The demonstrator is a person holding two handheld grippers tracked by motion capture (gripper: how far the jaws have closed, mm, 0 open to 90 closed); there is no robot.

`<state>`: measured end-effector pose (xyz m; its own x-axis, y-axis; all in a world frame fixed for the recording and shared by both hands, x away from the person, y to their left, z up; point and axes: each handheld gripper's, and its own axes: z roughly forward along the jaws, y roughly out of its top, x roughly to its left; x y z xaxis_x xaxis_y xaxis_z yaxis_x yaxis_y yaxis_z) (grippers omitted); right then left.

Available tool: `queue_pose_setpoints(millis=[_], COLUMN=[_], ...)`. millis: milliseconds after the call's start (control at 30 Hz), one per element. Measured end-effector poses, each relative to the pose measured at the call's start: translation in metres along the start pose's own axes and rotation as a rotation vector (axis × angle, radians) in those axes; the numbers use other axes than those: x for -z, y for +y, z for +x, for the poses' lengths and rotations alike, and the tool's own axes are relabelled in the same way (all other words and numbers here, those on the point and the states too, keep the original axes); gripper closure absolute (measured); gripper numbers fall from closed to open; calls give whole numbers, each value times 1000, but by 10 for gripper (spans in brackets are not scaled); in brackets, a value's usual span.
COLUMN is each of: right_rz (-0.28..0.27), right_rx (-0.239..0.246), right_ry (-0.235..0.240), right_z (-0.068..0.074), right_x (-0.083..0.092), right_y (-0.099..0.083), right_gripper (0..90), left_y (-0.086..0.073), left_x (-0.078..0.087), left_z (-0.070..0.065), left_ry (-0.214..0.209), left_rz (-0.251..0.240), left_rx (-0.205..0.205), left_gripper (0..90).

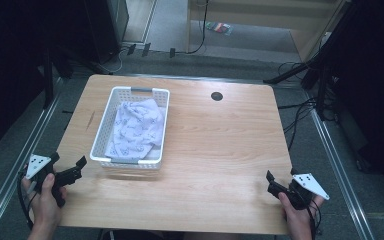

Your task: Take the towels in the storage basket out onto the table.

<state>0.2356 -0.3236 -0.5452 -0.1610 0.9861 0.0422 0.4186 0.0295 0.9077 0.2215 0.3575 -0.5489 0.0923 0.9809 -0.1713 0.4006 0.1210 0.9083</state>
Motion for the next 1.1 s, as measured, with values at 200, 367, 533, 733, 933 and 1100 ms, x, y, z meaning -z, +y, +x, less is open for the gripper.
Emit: queue_pose_setpoints(millis=[200,367,533,733,933,1100], right_rz=[3,5,3,8,-5,-6], right_rx=[6,2,0,-5,-5,34], right_ry=[5,4,4,-7,-7,3], right_z=[0,0,0,1,1,5], right_x=[-1,-1,-1,-2,0,-1], right_y=[0,0,0,0,0,0], right_gripper=[127,127,127,128,131,131], left_y=[3,12,20,38,55,69], left_x=[5,13,20,27,29,27], left_z=[2,-2,-8,-22,-33,-42], left_ry=[-17,1,1,-24,-43,-49], left_rz=[-14,-30,-42,-47,-36,-13], left_rx=[11,-17,-15,-42,-50,-66], left_gripper=[0,0,0,0,0,0])
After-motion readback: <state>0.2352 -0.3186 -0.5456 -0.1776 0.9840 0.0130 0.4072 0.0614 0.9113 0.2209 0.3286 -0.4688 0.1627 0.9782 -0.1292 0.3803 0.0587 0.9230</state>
